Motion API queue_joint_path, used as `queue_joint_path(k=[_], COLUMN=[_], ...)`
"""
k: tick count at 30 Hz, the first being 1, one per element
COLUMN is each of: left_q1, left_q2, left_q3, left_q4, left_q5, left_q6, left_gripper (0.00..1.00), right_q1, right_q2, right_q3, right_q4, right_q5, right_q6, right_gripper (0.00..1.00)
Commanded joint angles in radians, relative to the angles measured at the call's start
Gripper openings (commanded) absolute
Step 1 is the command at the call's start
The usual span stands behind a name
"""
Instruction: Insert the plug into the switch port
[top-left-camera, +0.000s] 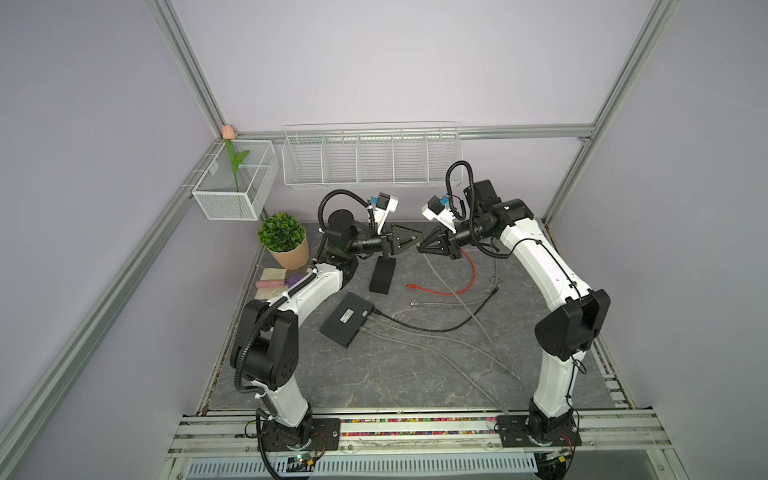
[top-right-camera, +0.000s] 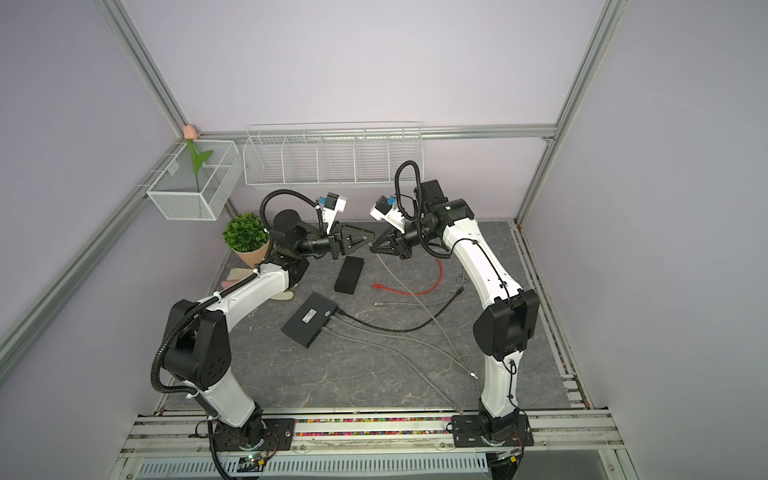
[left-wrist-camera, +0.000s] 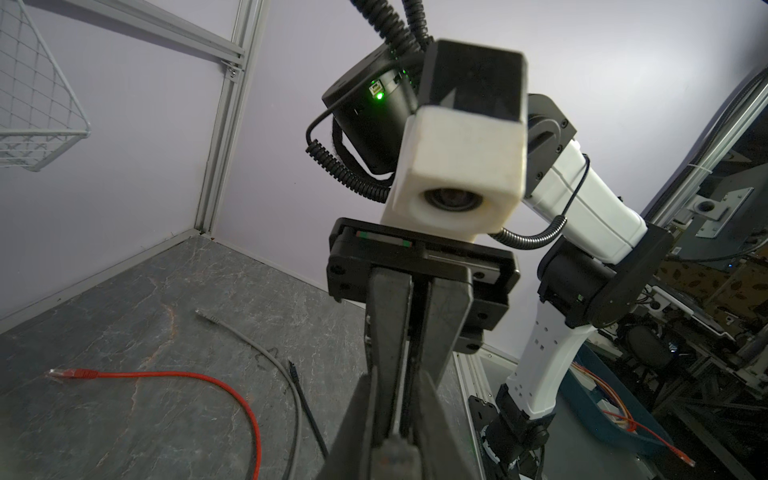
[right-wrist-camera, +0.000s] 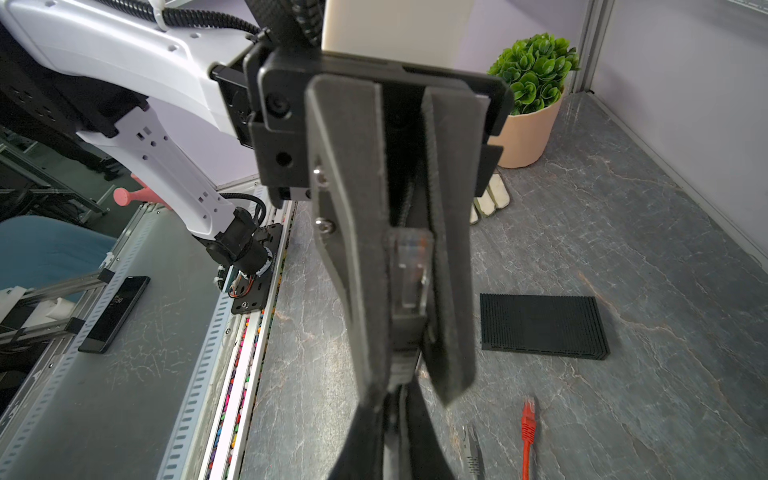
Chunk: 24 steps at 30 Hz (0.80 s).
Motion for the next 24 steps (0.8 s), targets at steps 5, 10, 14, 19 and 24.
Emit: queue_joint_path(k=[5, 10, 14, 19, 24], left_q1=[0.136, 0.268, 0.268, 0.261, 0.258], left_q2=[-0.063, 0.045, 0.155, 0.254, 0.361], left_q3=[-0.023, 0.008, 0.068, 0.125, 0.19], left_q4=[-0.017, -0.156, -0.327, -0.441, -0.541], left_q5=[-0.184, -0.346, -0.453, -0.522, -0.545], left_q6=[-0.061, -0.101, -0.004, 0.07, 0.119], left_gripper=[1.0, 0.91, 0.78, 0.77, 0.65], right_q1=[0.001, 0.065, 0.117, 0.141, 0.146], right_q2=[-0.013, 0.093, 0.285, 0.487, 0.546], right_q3=[-0.028, 0.034, 0.217, 0.446, 0.438], right_q4=[0.071, 0.057, -0.045, -0.117, -0.059], right_q5=[0.316, 0.754, 1.005, 1.096, 1.104], right_q6=[0.075, 0.047, -0.019, -0.068, -0.085], right_gripper=[0.07, 0.07, 0.07, 0.07, 0.07])
